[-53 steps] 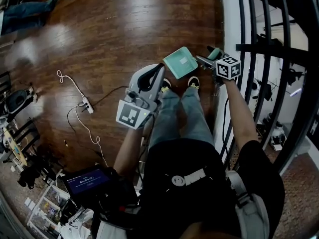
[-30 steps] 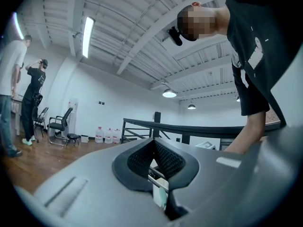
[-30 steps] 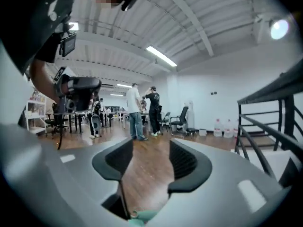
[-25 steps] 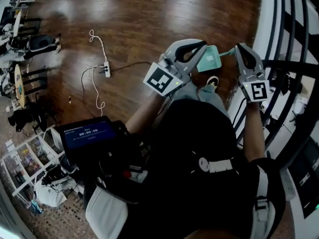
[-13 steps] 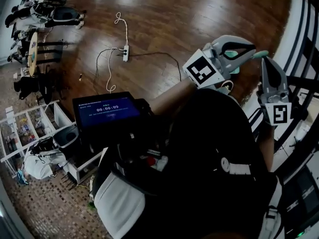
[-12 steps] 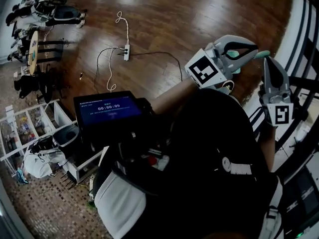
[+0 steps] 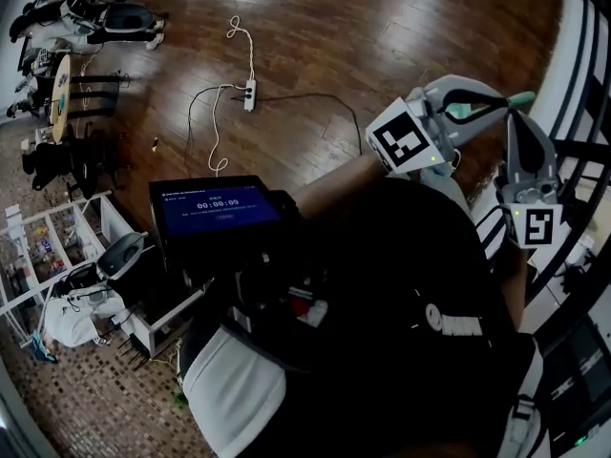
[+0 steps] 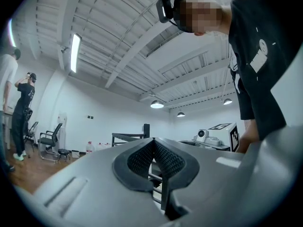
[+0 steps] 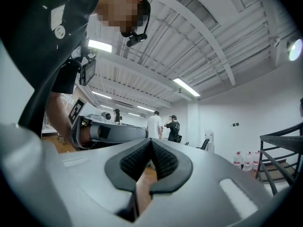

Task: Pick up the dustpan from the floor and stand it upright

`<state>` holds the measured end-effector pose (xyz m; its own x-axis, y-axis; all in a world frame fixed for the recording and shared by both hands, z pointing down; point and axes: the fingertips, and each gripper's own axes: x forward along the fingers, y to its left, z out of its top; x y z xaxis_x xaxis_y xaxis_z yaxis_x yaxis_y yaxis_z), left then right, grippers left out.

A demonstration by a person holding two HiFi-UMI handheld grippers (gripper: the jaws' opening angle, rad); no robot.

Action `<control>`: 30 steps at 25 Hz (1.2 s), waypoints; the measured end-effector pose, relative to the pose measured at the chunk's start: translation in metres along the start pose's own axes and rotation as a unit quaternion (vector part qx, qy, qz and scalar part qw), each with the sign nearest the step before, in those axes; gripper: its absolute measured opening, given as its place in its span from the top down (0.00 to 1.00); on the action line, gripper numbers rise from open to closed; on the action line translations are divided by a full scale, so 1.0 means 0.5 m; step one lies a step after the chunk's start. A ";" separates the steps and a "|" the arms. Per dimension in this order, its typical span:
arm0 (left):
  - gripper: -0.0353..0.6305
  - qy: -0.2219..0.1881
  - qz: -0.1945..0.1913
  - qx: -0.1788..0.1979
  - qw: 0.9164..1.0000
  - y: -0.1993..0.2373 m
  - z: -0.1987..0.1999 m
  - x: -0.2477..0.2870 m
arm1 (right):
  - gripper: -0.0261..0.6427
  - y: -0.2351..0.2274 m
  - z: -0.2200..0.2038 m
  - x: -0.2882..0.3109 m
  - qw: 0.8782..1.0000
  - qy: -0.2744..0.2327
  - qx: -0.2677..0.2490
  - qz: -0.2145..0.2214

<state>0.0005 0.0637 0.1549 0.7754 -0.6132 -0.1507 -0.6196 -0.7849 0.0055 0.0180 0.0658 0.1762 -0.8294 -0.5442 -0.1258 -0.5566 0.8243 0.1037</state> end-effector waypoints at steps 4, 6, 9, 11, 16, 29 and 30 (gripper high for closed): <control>0.92 0.002 0.010 0.004 1.000 0.005 -0.015 -0.037 | 0.96 0.032 -0.018 0.010 1.000 0.004 0.003 0.003; 0.92 0.001 0.022 -0.002 1.000 0.024 -0.010 -0.055 | 0.96 0.040 -0.017 0.027 1.000 0.000 0.008 0.003; 0.92 0.018 0.049 0.023 0.998 0.063 0.015 -0.103 | 0.96 0.069 -0.006 0.060 1.000 -0.010 0.026 0.008; 0.92 0.016 0.061 0.028 0.998 0.046 -0.002 -0.103 | 0.96 0.070 -0.025 0.027 1.000 0.000 0.031 0.006; 0.92 -0.009 0.061 -0.007 0.998 -0.006 -0.038 -0.083 | 0.96 0.061 -0.048 -0.027 1.000 0.008 0.019 0.004; 0.92 -0.098 0.082 -0.061 0.990 0.035 0.038 -0.167 | 0.96 0.140 -0.039 0.058 0.996 -0.014 -0.062 0.068; 0.92 -0.071 0.091 -0.053 0.992 0.046 0.032 -0.180 | 0.96 0.150 -0.036 0.076 0.995 -0.017 -0.061 0.076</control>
<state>-0.0856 0.1021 0.1529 0.6227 -0.7321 -0.2761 -0.7251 -0.6726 0.1481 -0.0562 0.1042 0.1967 -0.9037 -0.4069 -0.1330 -0.4277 0.8707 0.2428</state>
